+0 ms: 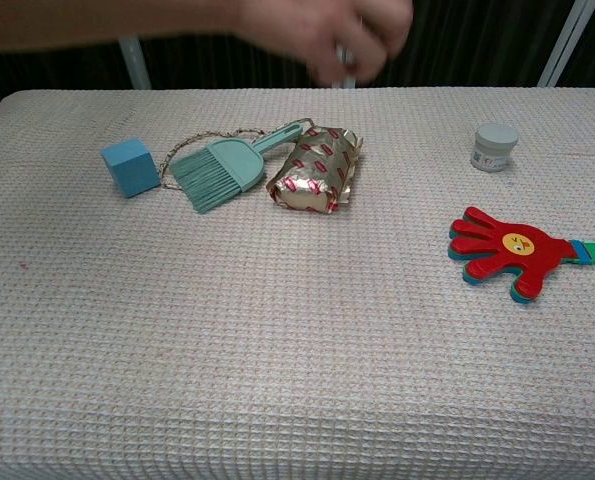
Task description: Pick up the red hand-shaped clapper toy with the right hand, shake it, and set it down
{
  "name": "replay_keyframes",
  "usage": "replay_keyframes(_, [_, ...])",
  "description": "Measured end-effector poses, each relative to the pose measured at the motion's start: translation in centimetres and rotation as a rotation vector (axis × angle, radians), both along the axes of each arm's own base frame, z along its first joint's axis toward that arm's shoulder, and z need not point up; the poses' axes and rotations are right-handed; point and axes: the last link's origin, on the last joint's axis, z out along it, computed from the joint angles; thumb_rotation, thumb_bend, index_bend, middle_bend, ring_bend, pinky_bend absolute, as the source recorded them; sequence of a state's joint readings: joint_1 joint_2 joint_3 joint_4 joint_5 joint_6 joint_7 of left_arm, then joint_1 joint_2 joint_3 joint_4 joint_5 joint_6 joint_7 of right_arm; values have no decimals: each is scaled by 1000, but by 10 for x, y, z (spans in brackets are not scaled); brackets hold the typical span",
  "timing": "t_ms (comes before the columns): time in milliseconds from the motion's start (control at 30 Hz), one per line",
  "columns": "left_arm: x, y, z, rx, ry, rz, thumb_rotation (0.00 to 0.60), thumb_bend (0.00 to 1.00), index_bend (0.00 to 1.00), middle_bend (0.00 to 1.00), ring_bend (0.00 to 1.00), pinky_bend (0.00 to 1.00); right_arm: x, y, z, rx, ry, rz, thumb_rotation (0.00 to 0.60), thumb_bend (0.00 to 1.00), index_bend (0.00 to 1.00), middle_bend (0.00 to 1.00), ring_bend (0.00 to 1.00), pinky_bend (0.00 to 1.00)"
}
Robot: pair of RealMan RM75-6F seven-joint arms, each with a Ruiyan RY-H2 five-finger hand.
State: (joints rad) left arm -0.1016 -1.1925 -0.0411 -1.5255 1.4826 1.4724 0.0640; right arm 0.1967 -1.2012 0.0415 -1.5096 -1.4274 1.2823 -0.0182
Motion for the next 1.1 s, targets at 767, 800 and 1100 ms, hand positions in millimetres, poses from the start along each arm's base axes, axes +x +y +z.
replay_keyframes(767, [-4,-3,-1,-7,-12,12,600,198,58,77,14,98,14,-28,-35,133,26,24,600,76,33,0,0,0])
replay_keyframes(800, [-5,-4,0,-6,-11,12,600,198,58,77,14,98,15,-32,-40,143,28,24,600,81,59,0,0,0])
replay_keyframes(1100, [-8,-3,3,-4,-13,23,600,198,58,77,14,99,26,-48,-69,185,-2,35,600,124,258,0,0,0])
